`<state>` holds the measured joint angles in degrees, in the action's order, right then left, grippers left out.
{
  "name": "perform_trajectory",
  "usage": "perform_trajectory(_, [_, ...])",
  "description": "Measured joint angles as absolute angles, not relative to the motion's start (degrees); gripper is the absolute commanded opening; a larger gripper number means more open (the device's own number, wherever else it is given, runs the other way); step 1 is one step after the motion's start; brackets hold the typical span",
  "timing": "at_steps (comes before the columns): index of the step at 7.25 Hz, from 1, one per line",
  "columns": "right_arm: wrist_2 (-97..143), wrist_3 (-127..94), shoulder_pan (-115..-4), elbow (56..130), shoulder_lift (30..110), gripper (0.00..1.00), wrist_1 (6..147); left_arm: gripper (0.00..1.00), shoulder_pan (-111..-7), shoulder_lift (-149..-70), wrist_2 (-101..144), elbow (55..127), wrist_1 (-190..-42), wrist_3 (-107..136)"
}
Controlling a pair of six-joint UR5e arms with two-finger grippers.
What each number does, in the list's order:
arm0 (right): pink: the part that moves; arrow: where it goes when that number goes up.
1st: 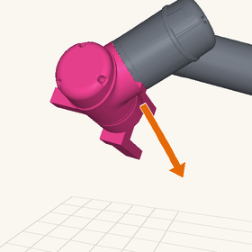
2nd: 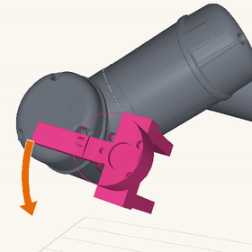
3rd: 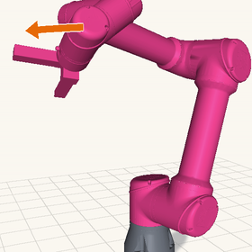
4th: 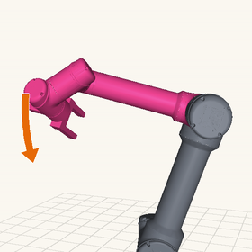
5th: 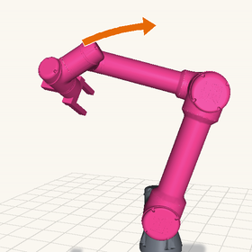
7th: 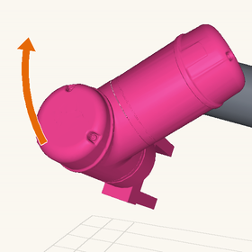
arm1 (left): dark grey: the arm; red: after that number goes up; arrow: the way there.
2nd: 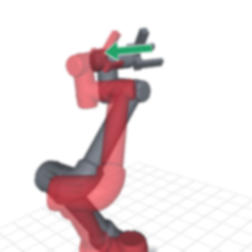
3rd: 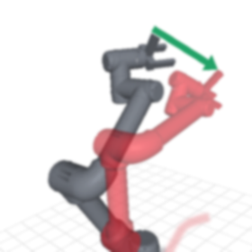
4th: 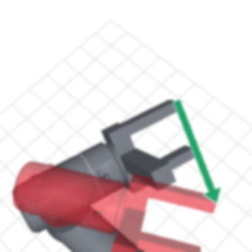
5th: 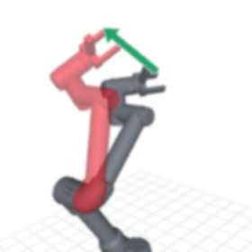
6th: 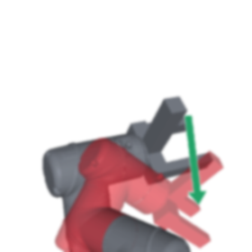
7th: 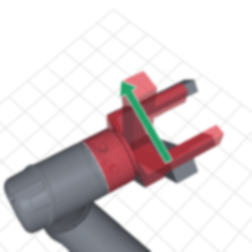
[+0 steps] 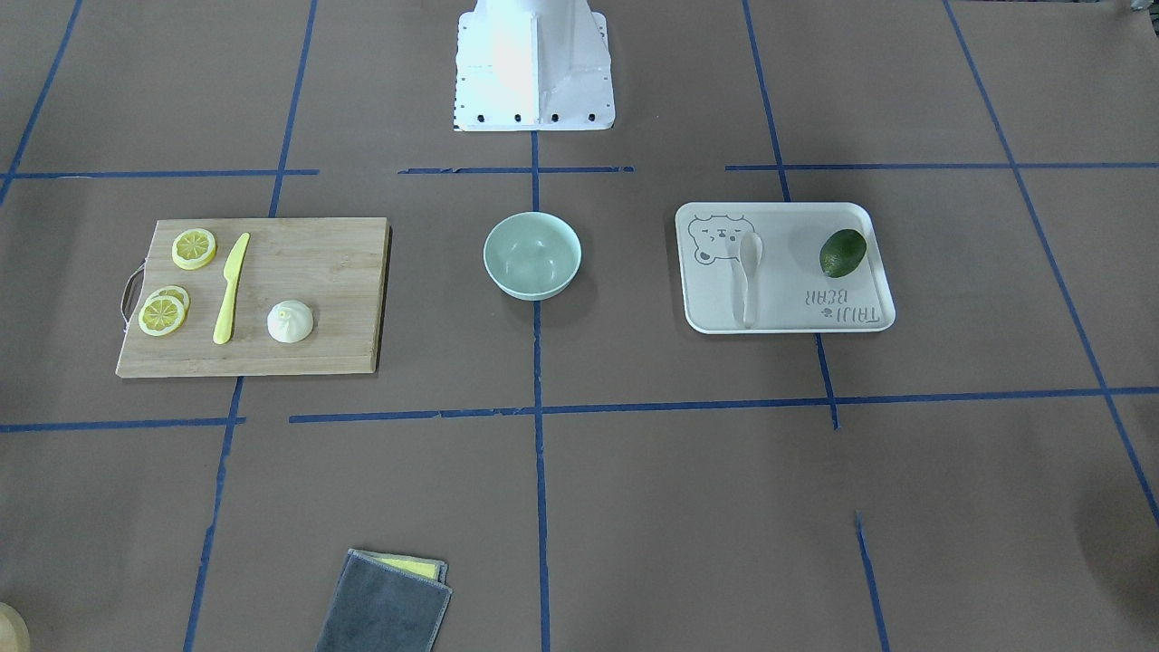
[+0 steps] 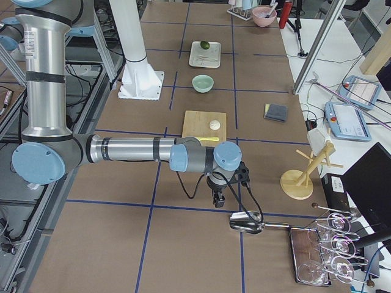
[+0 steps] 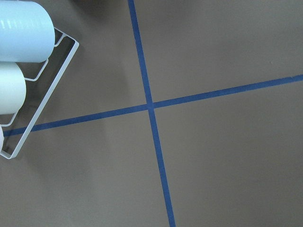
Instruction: Put spoon and bun in bowl
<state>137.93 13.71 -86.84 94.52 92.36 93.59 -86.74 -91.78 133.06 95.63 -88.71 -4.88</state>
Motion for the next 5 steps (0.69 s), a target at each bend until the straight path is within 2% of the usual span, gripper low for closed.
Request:
perform_trajectory(3, [138.17, 13.42, -86.75, 94.34, 92.62, 1.0, 90.15, 1.0, -86.05, -93.41, 133.93, 96.02, -93.48, -4.05])
perform_trajectory(5, [138.28, 13.49, -86.68, 94.22, 93.99, 1.0, 84.99, 1.0, -80.33, -93.16, 136.4, 97.8, -98.46, -1.54])
